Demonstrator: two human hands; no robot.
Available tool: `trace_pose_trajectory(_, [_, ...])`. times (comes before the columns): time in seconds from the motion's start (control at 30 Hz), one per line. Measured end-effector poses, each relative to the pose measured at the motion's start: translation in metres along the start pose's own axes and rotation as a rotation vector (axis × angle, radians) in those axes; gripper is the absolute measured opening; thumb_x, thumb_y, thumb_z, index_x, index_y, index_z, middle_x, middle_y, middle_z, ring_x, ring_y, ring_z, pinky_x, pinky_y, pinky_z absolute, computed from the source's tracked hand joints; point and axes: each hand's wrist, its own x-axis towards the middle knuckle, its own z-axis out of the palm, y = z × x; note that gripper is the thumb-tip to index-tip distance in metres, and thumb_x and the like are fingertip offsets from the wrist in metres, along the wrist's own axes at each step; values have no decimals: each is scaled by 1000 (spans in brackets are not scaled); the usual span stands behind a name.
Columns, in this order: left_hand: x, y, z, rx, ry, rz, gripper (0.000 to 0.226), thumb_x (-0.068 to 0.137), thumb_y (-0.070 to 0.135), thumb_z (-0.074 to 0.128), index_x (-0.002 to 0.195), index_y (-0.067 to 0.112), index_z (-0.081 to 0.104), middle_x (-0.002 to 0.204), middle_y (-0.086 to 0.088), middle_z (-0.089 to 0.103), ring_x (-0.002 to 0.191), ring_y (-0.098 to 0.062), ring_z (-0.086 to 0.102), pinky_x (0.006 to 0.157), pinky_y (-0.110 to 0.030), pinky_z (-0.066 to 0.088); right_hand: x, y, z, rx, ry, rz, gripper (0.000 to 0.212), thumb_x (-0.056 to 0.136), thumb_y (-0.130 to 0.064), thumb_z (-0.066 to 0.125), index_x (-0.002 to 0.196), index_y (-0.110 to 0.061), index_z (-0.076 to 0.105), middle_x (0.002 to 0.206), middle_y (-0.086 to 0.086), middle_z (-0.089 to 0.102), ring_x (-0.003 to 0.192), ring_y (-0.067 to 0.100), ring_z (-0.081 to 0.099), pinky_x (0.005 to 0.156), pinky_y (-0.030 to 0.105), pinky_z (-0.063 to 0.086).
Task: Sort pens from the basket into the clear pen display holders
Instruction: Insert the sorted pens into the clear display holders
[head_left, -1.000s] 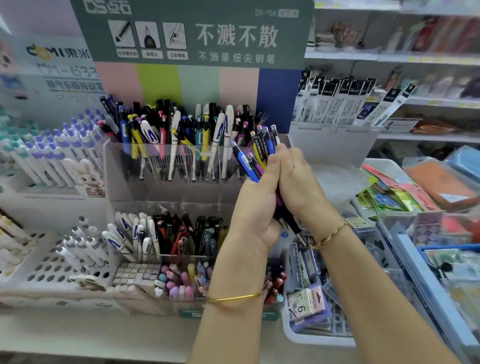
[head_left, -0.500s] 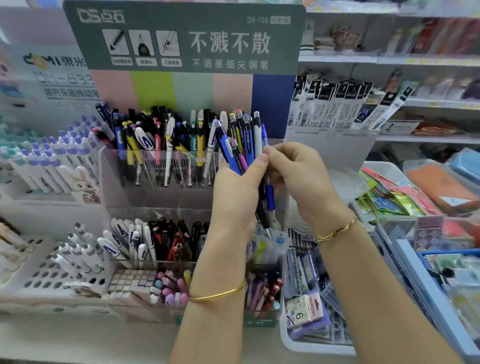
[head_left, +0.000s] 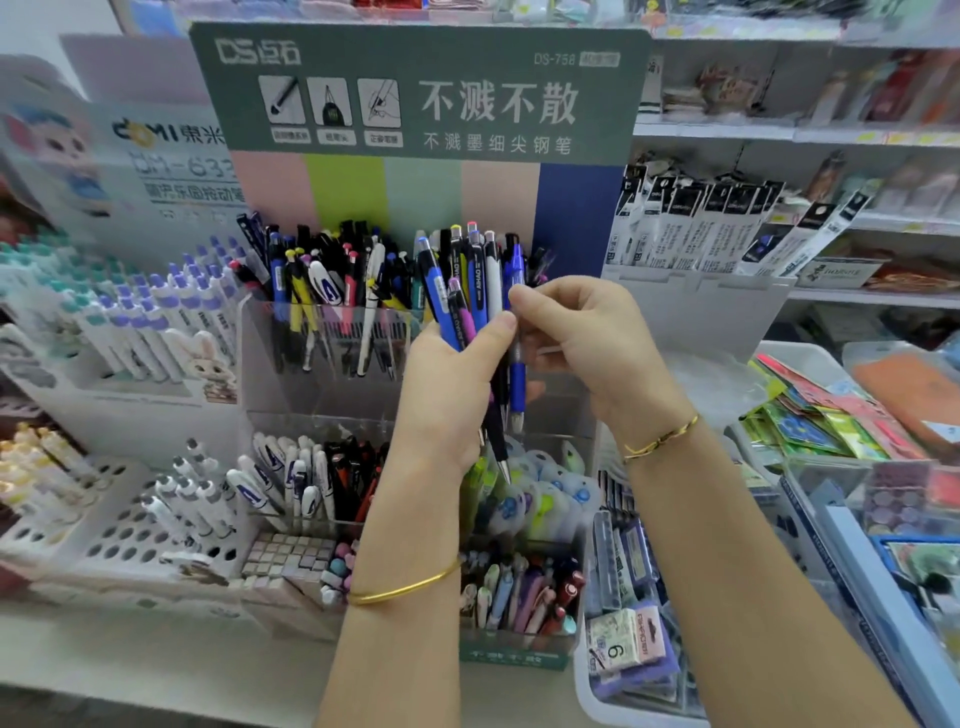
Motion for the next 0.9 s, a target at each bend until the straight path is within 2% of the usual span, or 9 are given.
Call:
trace_pose_trajectory(0.17, [0, -4, -5, -32, 97, -49, 12, 96, 10, 57, 103, 1, 55, 73, -9, 60, 56, -14, 63, 52, -28, 56, 9, 0, -6, 8, 236, -75, 20, 95, -14, 56, 75, -12, 57, 62, 3, 59, 48, 10, 55, 45, 24, 48])
trace_pose_trajectory(0.27, [4, -4, -9, -32, 184, -41, 9, 95, 12, 59, 100, 5, 57, 66, -1, 55, 49, -7, 55, 47, -23, 50, 19, 2, -10, -160, 409, -200, 11, 89, -21, 53, 78, -22, 50, 75, 5, 61, 67, 24, 65, 61, 43, 56])
trace_pose_trajectory(0.33, [5, -3, -10, -55, 193, -34, 7, 95, 12, 59, 99, 6, 58, 67, 0, 55, 49, -6, 54, 45, -21, 46, 22, 1, -9, -238, 457, -271, 6, 84, -25, 49, 79, -28, 45, 83, 6, 61, 78, 32, 64, 70, 52, 54])
trace_pose_trajectory(0.47, [4, -3, -10, -49, 182, -33, 11, 95, 12, 59, 103, 5, 58, 72, -1, 57, 52, -7, 55, 47, -21, 46, 24, 1, -3, -312, 496, -363, 6, 89, -23, 48, 85, -23, 43, 86, 0, 54, 83, 33, 61, 72, 51, 54])
trace_pose_trajectory(0.57, [2, -3, -10, -49, 178, -41, 12, 95, 13, 59, 101, 3, 57, 71, -2, 57, 52, -7, 55, 47, -21, 46, 26, 2, -1, -288, 542, -422, 5, 93, -16, 48, 90, -17, 44, 79, -10, 51, 79, 29, 62, 71, 50, 54])
trace_pose_trajectory(0.63, [1, -3, -11, -41, 174, -41, 13, 95, 13, 59, 102, 2, 57, 71, -2, 57, 52, -7, 55, 46, -21, 47, 28, 1, -2, -287, 572, -455, 5, 94, -14, 49, 91, -15, 45, 78, -12, 50, 76, 18, 60, 72, 46, 54])
trace_pose_trajectory(0.7, [1, -2, -12, -35, 166, -31, 12, 95, 13, 59, 102, 3, 57, 70, -2, 57, 53, -7, 56, 47, -21, 47, 29, 1, -1, -326, 589, -491, 2, 94, -10, 50, 93, -11, 48, 75, -13, 48, 71, 5, 53, 73, 33, 51])
trace_pose_trajectory(0.77, [0, -1, -12, -28, 160, -28, 10, 95, 13, 59, 99, 4, 58, 70, -1, 57, 53, -7, 56, 48, -21, 48, 28, 1, 2, -351, 612, -524, 2, 94, -8, 50, 94, -7, 52, 76, -13, 48, 68, 6, 47, 71, 23, 48])
trace_pose_trajectory(0.9, [0, 0, -12, -15, 133, -29, 5, 95, 13, 59, 91, 11, 59, 69, 0, 58, 55, -8, 57, 50, -22, 50, 26, 2, 0, -235, 633, -523, 9, 95, -6, 48, 90, -13, 45, 65, -29, 58, 63, -1, 56, 69, 45, 55])
